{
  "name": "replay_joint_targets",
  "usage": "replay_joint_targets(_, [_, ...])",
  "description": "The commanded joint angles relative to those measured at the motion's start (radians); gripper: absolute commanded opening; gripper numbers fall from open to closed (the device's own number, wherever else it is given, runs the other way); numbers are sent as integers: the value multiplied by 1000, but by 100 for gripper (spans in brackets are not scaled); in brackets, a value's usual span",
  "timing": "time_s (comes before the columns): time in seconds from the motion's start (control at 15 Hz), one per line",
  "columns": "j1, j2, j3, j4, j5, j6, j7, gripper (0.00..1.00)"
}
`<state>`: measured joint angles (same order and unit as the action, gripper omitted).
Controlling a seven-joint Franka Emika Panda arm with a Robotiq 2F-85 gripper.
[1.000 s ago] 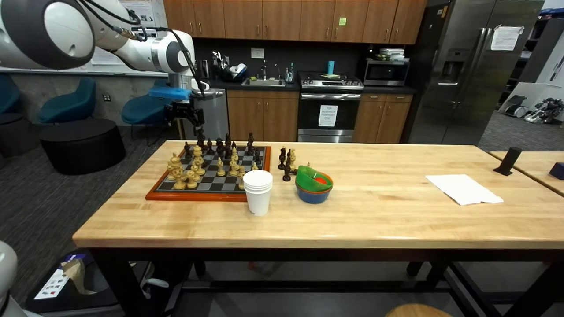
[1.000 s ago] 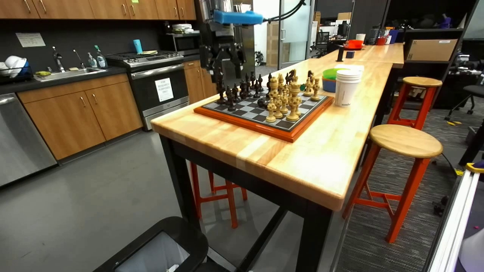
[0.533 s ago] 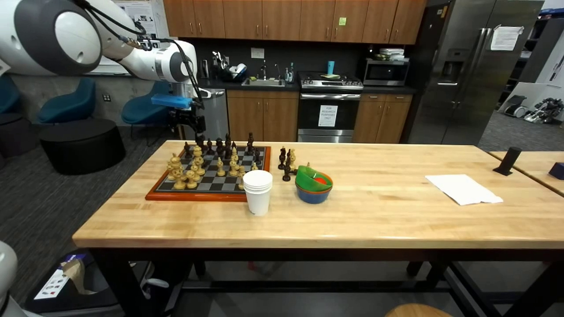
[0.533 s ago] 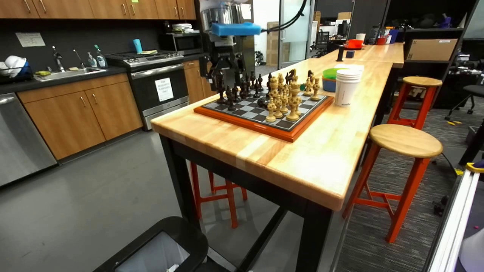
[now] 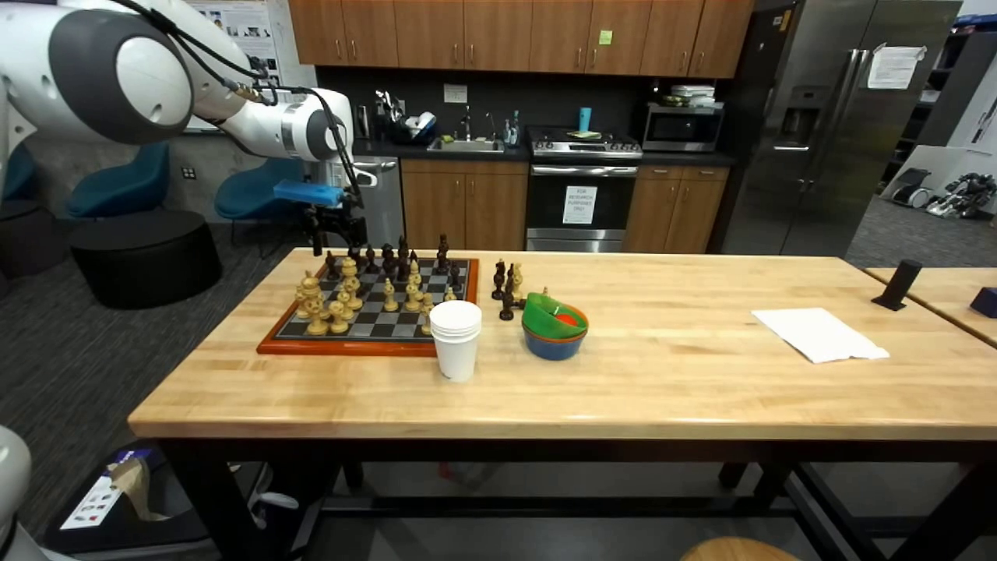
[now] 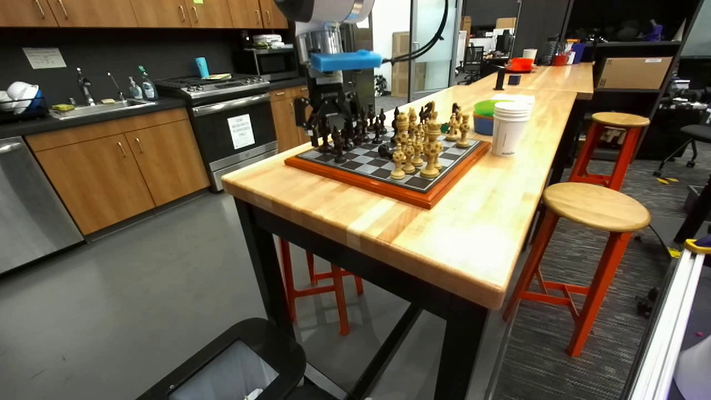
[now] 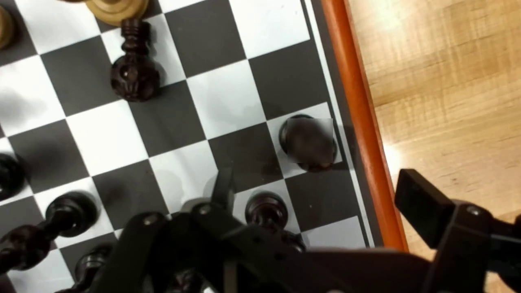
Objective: Move the dark brown chess pieces forward
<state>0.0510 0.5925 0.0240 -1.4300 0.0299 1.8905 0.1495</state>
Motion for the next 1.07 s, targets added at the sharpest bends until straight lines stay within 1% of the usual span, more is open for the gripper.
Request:
replay_joint_targets(0.0, [9, 13, -11, 14, -2, 11, 19, 100])
replay_joint_targets(0.73, [9, 25, -14, 27, -4, 18, 19, 100])
replay_joint_targets(0.8, [9, 26, -14, 27, -4, 19, 18, 75])
replay_joint_targets(0.87, [9, 28, -15, 27, -5, 21, 18, 74])
replay_joint_targets(1.0, [9, 30, -16, 29, -7, 23, 19, 61])
